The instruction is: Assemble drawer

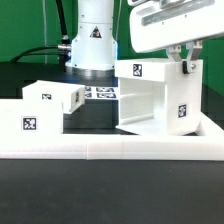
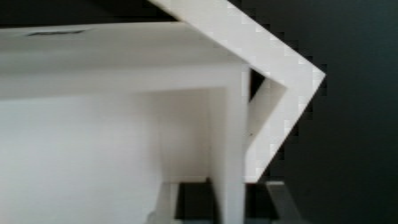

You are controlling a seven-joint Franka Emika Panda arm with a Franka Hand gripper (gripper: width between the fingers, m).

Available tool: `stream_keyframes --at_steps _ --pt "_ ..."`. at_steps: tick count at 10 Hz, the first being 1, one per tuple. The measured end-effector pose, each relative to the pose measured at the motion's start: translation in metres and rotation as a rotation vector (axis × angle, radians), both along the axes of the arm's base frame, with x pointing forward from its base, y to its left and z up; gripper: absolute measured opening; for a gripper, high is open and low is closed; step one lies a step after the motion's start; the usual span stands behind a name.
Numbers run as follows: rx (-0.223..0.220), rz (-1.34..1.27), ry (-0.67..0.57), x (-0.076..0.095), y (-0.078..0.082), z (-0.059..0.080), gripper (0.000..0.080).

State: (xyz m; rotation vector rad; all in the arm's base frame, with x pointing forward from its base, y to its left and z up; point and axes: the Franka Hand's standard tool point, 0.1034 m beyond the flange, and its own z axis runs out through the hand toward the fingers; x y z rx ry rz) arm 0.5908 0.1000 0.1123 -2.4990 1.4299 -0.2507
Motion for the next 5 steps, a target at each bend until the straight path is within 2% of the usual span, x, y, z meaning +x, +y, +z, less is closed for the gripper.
stream_keyframes --at_steps 1,3,5 --pt "0.014 -0.034 0.001 0.001 -0.001 0.0 0.0048" --pt "0.088 -0.203 0.012 0.008 -0.003 0.003 0.0048" --pt "0.132 -0.288 0.027 0.012 -0.004 0.007 0.0047"
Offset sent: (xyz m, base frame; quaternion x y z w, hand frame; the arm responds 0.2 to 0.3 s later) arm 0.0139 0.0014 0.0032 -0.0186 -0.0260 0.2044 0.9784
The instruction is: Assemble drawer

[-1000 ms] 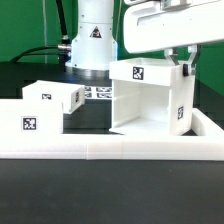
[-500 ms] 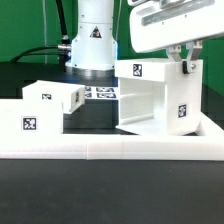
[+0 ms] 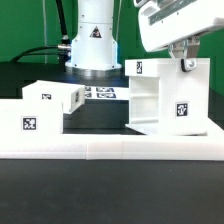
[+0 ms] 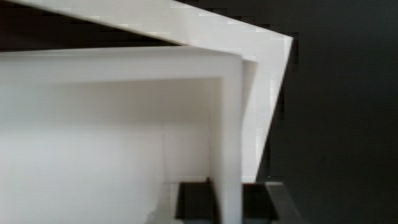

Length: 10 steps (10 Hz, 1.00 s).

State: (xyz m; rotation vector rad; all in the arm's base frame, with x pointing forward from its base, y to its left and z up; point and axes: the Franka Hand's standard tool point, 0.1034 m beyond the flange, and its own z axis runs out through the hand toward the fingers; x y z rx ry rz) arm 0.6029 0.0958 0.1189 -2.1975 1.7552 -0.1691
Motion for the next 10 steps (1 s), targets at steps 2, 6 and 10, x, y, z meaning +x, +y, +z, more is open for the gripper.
stream_keyframes --at_steps 2,6,10 --pt "0.039 -0.098 0.02 0.0 0.0 -0.002 0.0047" --pt "0.044 -0.099 0.012 0.016 0.004 -0.007 0.0048" --pt "0.05 -0.103 0.013 0.032 0.004 -0.011 0.0054"
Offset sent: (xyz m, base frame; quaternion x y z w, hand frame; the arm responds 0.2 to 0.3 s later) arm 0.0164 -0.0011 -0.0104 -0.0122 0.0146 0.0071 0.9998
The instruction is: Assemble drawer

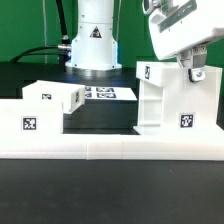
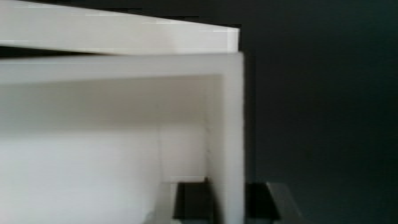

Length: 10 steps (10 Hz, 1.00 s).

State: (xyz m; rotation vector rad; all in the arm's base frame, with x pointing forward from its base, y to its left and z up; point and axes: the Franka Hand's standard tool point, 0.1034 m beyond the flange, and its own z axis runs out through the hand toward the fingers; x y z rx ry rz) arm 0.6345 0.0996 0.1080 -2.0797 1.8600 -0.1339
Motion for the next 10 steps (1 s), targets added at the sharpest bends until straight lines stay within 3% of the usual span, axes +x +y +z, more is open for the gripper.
stream_keyframes --at_steps 4,5,6,7,8,9,10 --pt "0.003 0.009 0.012 0.003 0.0 -0.003 0.0071" --pt "0.003 0.009 0.012 0.003 0.0 -0.003 0.0241" --pt "-0.001 0.028 0.007 0.003 0.001 -0.001 0.0241" --pt "-0.011 0.084 0.001 0.002 0.004 0.003 0.0432" --pt "-0.019 0.125 -0.006 0.001 0.005 0.006 0.0562" --pt "-0.029 0.165 -0.015 0.001 0.005 0.01 0.0562" --pt "-0.052 0.239 -0.037 -0.002 0.004 0.018 0.0634"
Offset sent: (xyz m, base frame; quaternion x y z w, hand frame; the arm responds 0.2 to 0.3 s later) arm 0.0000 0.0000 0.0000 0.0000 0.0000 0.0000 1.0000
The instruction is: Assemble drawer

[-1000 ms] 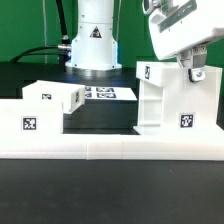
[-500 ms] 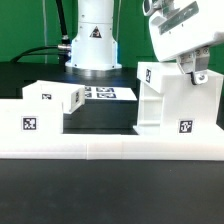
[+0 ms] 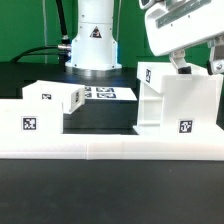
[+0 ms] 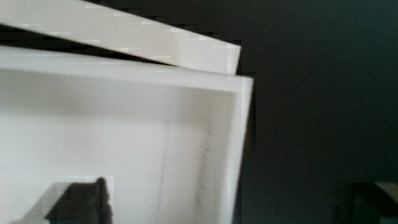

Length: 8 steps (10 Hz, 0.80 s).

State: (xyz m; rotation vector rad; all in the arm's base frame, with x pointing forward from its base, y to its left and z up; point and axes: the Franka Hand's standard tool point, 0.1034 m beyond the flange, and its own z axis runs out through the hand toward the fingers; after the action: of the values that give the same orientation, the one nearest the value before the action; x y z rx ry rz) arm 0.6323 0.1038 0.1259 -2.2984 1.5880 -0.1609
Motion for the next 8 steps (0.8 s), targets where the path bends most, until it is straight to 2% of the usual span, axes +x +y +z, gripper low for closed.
stream_keyframes --at_steps 2,3,7,8 --pt "-0.052 0.163 -0.05 -0.012 -0.009 0.021 0.0645" --pt "-0.073 0.227 -0.065 -0.018 -0.013 0.025 0.0649" --pt "-0.086 0.267 -0.065 -0.018 -0.012 0.019 0.0649" --pt "-0.101 0.381 -0.024 -0.027 -0.014 0.012 0.0649"
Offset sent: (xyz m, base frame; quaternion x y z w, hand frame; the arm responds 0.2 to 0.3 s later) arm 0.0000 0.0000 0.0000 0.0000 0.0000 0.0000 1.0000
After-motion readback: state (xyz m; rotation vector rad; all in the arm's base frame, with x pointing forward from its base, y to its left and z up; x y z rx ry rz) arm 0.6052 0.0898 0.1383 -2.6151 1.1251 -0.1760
